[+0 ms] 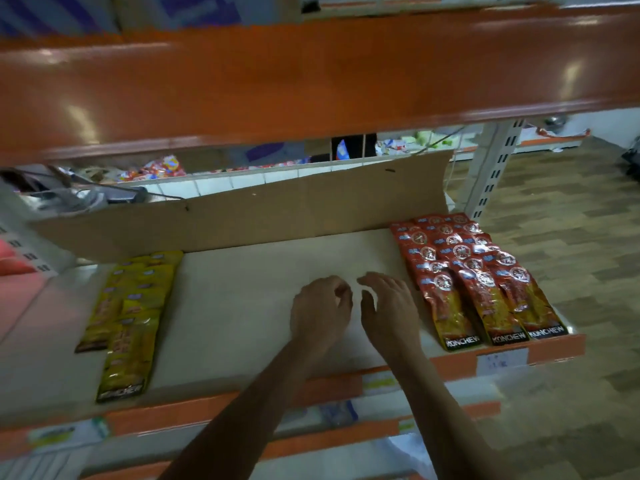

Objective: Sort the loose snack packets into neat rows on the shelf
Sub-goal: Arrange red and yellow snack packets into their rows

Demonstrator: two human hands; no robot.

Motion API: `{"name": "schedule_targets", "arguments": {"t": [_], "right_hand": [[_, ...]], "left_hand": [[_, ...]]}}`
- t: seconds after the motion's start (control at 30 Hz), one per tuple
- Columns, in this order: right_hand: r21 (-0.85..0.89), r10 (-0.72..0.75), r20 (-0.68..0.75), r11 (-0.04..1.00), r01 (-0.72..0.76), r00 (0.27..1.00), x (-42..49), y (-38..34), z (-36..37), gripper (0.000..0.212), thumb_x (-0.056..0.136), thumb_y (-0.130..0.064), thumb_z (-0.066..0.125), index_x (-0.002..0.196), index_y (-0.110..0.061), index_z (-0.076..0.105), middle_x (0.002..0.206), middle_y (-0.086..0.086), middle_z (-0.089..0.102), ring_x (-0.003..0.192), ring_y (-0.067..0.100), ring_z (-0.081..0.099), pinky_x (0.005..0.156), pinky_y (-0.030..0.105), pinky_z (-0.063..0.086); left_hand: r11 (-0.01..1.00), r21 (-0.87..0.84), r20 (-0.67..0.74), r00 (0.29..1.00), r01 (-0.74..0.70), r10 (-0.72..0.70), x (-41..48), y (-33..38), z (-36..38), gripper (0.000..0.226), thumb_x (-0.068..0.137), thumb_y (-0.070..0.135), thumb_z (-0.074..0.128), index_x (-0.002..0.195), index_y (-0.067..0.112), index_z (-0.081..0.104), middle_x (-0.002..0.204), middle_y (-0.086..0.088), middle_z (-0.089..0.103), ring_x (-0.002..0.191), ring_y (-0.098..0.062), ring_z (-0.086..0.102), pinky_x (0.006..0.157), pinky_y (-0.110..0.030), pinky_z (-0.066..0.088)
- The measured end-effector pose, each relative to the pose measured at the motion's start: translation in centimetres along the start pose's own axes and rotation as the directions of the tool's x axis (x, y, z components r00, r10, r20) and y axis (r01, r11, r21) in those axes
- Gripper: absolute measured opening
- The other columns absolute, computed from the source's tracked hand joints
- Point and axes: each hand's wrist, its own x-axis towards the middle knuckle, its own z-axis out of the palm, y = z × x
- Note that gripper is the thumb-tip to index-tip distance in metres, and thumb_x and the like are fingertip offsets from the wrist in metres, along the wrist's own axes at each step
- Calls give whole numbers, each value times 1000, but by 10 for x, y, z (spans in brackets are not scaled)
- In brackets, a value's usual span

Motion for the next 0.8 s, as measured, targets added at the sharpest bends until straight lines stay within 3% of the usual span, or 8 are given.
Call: {"name": "schedule_targets", "arguments": {"t": [0.13,0.23,0.33,0.4,0.5,0.6,0.8], "right_hand": [[48,-128,33,991,126,991,-11,-60,37,25,85,-1,61,108,-9,69,113,7,68,112,28,57,92,23,34],[95,-236,37,968,232,971,-26,-117,71,24,79,3,63,100,-6,71,103,11,71,101,33,63,90,30,42],[168,-316,69,939,301,946,-55,-184,106,27,75,-7,55,96,-8,72,98,10,72,94,31,65,85,28,48],[201,-385,89,910,362,919,-78,-229,130,30,71,-12,53,94,-10,72,94,9,72,88,31,65,81,27,45],[242,-412,137,896,373,901,-111,-290,168,31,74,-15,51,98,-12,71,97,9,70,92,30,63,85,28,39],[278,-454,185,875,397,871,-142,-345,202,32,81,-17,50,104,-9,70,107,10,69,102,31,63,93,32,44],[340,-533,316,836,430,785,-178,-432,253,30,91,-15,60,120,-11,64,123,5,64,118,23,54,96,29,42]], "left_hand": [[994,109,-143,989,-21,36,-25,-48,-52,24,92,27,52,112,23,66,111,5,66,105,-16,58,89,-25,43],[982,188,-244,968,-5,52,-54,-94,-99,26,88,19,57,113,18,67,110,-2,67,105,-22,59,88,-32,48],[964,252,-360,933,84,13,-91,-146,-151,22,77,17,63,98,15,71,94,-6,70,89,-29,65,67,-33,55],[943,301,-404,915,145,-12,-120,-184,-185,22,70,25,57,87,18,70,84,-3,69,78,-28,66,58,-30,54],[922,318,-424,903,220,-70,-162,-242,-226,29,68,22,70,96,19,70,92,-2,70,89,-29,65,69,-35,55],[879,359,-462,878,313,-124,-199,-294,-261,39,65,20,81,102,16,70,98,-2,71,95,-28,65,74,-36,54],[821,294,-529,799,490,-288,-250,-373,-313,42,88,30,63,128,17,57,129,-4,60,124,-27,50,97,-42,44]]}}
